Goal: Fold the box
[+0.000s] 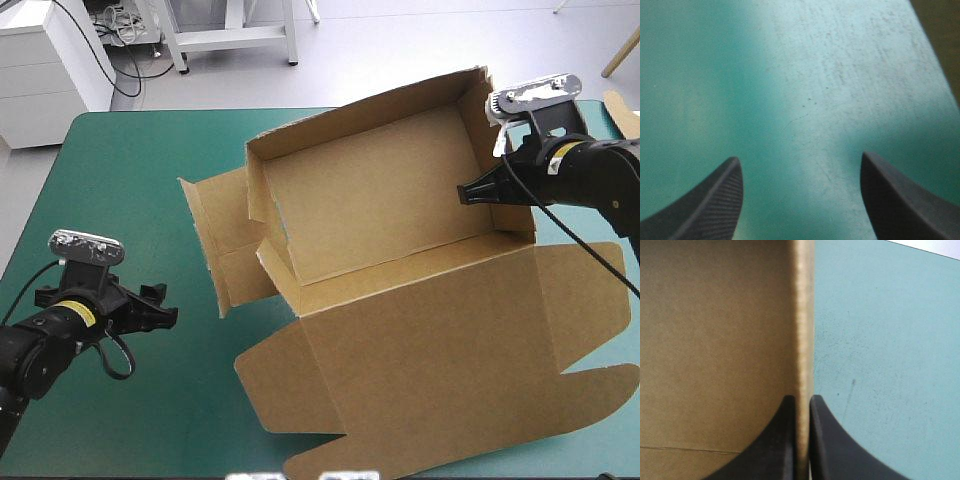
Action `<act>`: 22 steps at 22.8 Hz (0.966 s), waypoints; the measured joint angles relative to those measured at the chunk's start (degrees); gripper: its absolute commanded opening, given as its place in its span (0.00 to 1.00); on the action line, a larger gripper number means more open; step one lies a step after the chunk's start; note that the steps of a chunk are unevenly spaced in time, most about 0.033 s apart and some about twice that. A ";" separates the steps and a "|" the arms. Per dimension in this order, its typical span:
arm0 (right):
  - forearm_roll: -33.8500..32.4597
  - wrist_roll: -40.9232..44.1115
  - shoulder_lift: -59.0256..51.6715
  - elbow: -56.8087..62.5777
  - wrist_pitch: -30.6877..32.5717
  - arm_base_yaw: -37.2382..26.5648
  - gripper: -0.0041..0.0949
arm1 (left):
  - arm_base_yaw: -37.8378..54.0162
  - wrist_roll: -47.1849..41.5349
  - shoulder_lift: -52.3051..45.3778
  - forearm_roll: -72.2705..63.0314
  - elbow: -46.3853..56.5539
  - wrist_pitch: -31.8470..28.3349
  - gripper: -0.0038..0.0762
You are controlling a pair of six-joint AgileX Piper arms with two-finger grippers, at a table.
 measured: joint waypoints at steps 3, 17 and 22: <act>0.00 0.00 0.00 0.00 0.00 0.00 0.02 | 5.07 0.49 3.26 -0.06 -1.47 1.18 0.64; 0.05 0.00 0.00 0.00 0.00 0.00 0.02 | 23.23 48.33 25.09 -48.39 -2.64 -2.54 0.64; 0.05 0.00 0.00 0.00 0.00 0.00 0.02 | 23.23 62.76 31.91 -65.41 0.07 -1.64 0.64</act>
